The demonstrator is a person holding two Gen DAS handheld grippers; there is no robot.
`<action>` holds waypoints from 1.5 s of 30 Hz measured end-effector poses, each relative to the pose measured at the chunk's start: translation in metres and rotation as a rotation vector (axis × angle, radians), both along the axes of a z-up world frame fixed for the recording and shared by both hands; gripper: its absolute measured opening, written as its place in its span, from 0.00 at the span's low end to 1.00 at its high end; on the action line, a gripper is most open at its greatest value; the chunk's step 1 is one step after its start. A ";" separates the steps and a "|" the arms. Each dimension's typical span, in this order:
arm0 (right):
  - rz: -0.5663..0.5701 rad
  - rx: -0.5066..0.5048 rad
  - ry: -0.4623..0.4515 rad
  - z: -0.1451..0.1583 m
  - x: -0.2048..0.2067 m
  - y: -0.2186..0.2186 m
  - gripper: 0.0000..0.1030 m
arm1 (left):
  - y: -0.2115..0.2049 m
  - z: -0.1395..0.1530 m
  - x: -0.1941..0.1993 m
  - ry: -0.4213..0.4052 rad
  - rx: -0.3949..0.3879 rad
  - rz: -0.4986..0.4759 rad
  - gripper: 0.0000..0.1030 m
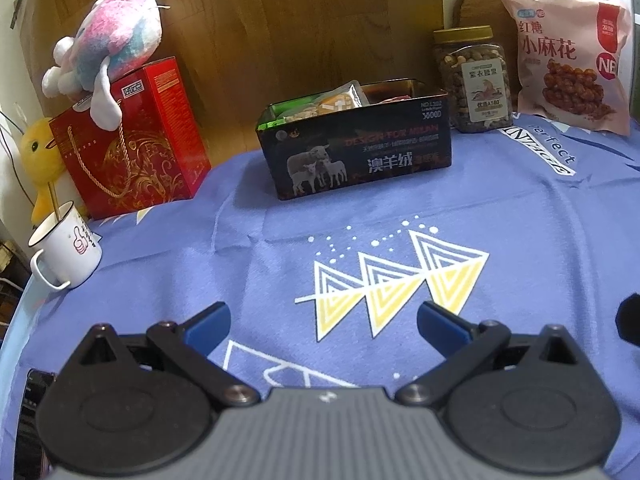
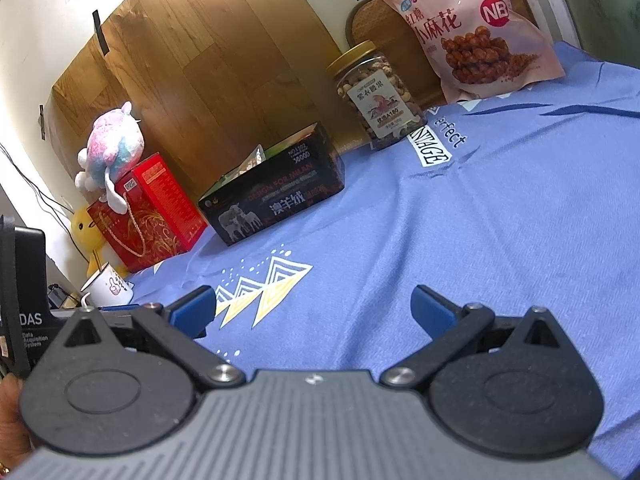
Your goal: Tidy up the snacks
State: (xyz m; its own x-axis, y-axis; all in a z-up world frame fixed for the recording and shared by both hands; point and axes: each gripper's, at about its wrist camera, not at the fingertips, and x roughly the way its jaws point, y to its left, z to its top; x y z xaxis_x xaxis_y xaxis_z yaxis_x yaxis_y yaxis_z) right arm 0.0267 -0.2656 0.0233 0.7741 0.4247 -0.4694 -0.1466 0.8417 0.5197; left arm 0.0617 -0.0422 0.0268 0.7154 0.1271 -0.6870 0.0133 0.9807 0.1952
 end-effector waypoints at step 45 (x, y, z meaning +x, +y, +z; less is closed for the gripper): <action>0.004 0.000 0.003 -0.001 0.000 0.003 1.00 | -0.002 -0.003 -0.002 -0.001 0.050 -0.001 1.00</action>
State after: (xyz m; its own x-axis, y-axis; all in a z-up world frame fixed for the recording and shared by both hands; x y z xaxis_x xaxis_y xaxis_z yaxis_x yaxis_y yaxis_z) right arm 0.0264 -0.2628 0.0221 0.7707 0.4278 -0.4722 -0.1483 0.8411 0.5201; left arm 0.0599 -0.0440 0.0236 0.7163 0.1602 -0.6792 0.0144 0.9697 0.2439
